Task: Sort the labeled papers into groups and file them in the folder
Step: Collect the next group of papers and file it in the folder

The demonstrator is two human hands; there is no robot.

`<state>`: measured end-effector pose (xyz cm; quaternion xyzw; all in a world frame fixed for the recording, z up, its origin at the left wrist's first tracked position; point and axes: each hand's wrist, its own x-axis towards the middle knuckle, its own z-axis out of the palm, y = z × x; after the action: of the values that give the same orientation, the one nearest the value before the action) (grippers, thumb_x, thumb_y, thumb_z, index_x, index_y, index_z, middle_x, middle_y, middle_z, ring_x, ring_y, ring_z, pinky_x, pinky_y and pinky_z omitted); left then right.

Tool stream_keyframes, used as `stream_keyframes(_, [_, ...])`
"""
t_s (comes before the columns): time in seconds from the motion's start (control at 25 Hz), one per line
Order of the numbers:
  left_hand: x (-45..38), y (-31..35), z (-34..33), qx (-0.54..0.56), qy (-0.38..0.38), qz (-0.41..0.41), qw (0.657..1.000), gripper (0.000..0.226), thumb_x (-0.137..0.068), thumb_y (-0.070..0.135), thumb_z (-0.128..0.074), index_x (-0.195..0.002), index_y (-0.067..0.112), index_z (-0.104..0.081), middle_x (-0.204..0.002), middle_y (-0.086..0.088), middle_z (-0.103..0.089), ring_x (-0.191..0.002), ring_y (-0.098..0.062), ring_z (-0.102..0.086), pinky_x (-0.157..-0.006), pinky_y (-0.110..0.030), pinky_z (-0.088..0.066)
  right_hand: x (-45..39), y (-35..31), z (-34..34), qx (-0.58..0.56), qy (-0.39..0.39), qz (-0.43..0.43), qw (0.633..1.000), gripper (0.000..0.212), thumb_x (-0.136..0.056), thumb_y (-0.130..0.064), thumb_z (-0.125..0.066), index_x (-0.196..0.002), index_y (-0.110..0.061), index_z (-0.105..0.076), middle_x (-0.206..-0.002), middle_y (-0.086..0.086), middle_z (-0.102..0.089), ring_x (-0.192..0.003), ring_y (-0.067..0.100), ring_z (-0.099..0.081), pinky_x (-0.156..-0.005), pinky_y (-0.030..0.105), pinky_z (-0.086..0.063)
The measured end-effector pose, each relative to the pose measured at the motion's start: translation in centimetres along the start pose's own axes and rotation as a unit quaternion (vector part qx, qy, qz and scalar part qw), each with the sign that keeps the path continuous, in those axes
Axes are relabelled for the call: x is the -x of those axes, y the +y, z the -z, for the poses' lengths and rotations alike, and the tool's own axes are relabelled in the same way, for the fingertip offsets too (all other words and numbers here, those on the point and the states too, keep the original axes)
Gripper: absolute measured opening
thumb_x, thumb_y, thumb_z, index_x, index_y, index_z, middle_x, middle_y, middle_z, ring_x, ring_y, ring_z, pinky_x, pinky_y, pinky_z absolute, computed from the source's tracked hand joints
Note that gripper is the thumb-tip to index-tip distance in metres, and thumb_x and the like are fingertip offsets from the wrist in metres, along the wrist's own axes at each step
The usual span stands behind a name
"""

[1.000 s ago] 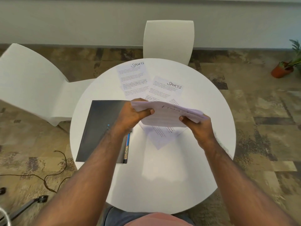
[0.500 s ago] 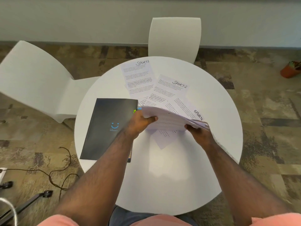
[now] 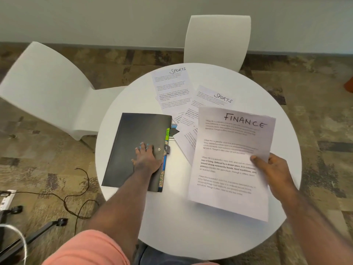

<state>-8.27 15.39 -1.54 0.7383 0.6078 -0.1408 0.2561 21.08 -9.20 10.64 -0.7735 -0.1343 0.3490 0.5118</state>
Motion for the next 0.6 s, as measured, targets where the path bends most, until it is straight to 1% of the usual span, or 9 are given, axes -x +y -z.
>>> stream_keyframes(0.04, [0.3, 0.0, -0.5, -0.013, 0.002, 0.009, 1.000, 0.082, -0.086, 0.052, -0.064, -0.153, 0.026, -0.024, -0.166, -0.004, -0.004, -0.151, -0.033, -0.006, -0.110, -0.063, -0.028, 0.3, 0.2, 0.0, -0.002, 0.004, -0.009, 1.000, 0.012, -0.090, -0.013, -0.069, -0.102, -0.015, -0.071, -0.097, 0.006, -0.077, -0.091, 0.033, -0.072, -0.089, 0.048, -0.056])
stream_keyframes(0.12, [0.6, 0.3, -0.8, -0.015, 0.014, 0.025, 0.999, 0.088, -0.084, 0.054, -0.066, -0.153, 0.025, -0.021, -0.166, -0.004, 0.000, -0.152, -0.035, -0.004, -0.109, -0.067, -0.027, 0.8, 0.6, -0.2, -0.002, 0.008, -0.015, 1.000, 0.009, -0.090, -0.013, -0.069, -0.098, -0.017, -0.072, -0.088, -0.001, -0.078, -0.087, 0.032, -0.072, -0.085, 0.045, -0.057])
stream_keyframes(0.16, [0.5, 0.5, -0.8, -0.015, 0.014, 0.030, 0.999, 0.090, -0.084, 0.055, -0.066, -0.154, 0.025, -0.019, -0.166, -0.005, 0.001, -0.152, -0.036, -0.004, -0.109, -0.067, -0.027, 1.0, 0.8, -0.3, 0.000, 0.009, -0.018, 1.000, 0.008, -0.090, -0.013, -0.069, -0.096, -0.018, -0.072, -0.084, -0.003, -0.078, -0.086, 0.032, -0.072, -0.084, 0.044, -0.057])
stream_keyframes(0.24, [0.6, 0.9, -0.7, -0.019, 0.004, 0.038, 0.999, 0.093, -0.083, 0.056, -0.066, -0.155, 0.023, -0.016, -0.166, -0.007, 0.002, -0.151, -0.039, -0.006, -0.108, -0.066, -0.028, 1.2, 1.0, -0.5, -0.002, 0.010, -0.022, 1.000, 0.007, -0.090, -0.013, -0.069, -0.095, -0.017, -0.072, -0.086, -0.001, -0.078, -0.087, 0.033, -0.072, -0.086, 0.045, -0.057])
stream_keyframes(0.32, [0.7, 1.1, -0.9, -0.025, 0.008, 0.036, 0.999, 0.091, -0.082, 0.053, -0.067, -0.152, 0.021, -0.019, -0.166, -0.010, -0.002, -0.149, -0.044, -0.011, -0.107, -0.063, -0.032, 1.3, 1.3, -0.7, -0.007, 0.010, -0.027, 1.000, 0.007, -0.090, -0.013, -0.069, -0.096, -0.017, -0.073, -0.088, 0.001, -0.078, -0.087, 0.033, -0.073, -0.087, 0.046, -0.056])
stream_keyframes(0.44, [0.8, 1.7, -1.1, -0.029, 0.008, 0.016, 0.999, 0.078, -0.085, 0.035, -0.064, -0.148, 0.016, -0.023, -0.164, -0.016, -0.007, -0.142, -0.052, -0.024, -0.106, -0.053, -0.039, 1.5, 1.7, -1.1, 0.001, 0.004, -0.029, 1.000, 0.009, -0.090, -0.014, -0.069, -0.098, -0.016, -0.072, -0.086, -0.001, -0.079, -0.087, 0.033, -0.073, -0.085, 0.045, -0.057])
stream_keyframes(0.52, [1.2, 2.5, -0.9, -0.047, 0.007, -0.019, 0.999, 0.070, -0.088, 0.021, -0.056, -0.149, 0.014, -0.022, -0.165, -0.015, -0.010, -0.132, -0.049, -0.043, -0.099, -0.046, -0.045, 1.6, 1.8, -1.3, 0.006, 0.000, -0.030, 1.000, 0.015, -0.089, -0.017, -0.071, -0.103, -0.013, -0.073, -0.089, 0.003, -0.079, -0.091, 0.036, -0.073, -0.086, 0.048, -0.057])
stream_keyframes(0.56, [1.4, 2.9, -0.7, -0.063, 0.012, -0.040, 0.997, 0.068, -0.089, 0.015, -0.052, -0.149, 0.014, -0.021, -0.166, -0.012, -0.011, -0.124, -0.043, -0.054, -0.094, -0.043, -0.048, 1.7, 1.8, -1.4, 0.001, -0.009, -0.028, 1.000, 0.024, -0.085, -0.024, -0.075, -0.105, -0.011, -0.073, -0.091, 0.005, -0.078, -0.092, 0.037, -0.073, -0.086, 0.049, -0.057])
stream_keyframes(0.6, [1.6, 3.0, -0.3, -0.078, 0.022, -0.061, 0.995, 0.067, -0.090, 0.010, -0.051, -0.149, 0.014, -0.021, -0.166, -0.010, -0.011, -0.117, -0.039, -0.061, -0.087, -0.040, -0.051, 1.8, 1.9, -1.5, -0.007, -0.019, -0.023, 1.000, 0.040, -0.077, -0.037, -0.080, -0.107, -0.011, -0.073, -0.093, 0.006, -0.078, -0.091, 0.035, -0.073, -0.084, 0.048, -0.057])
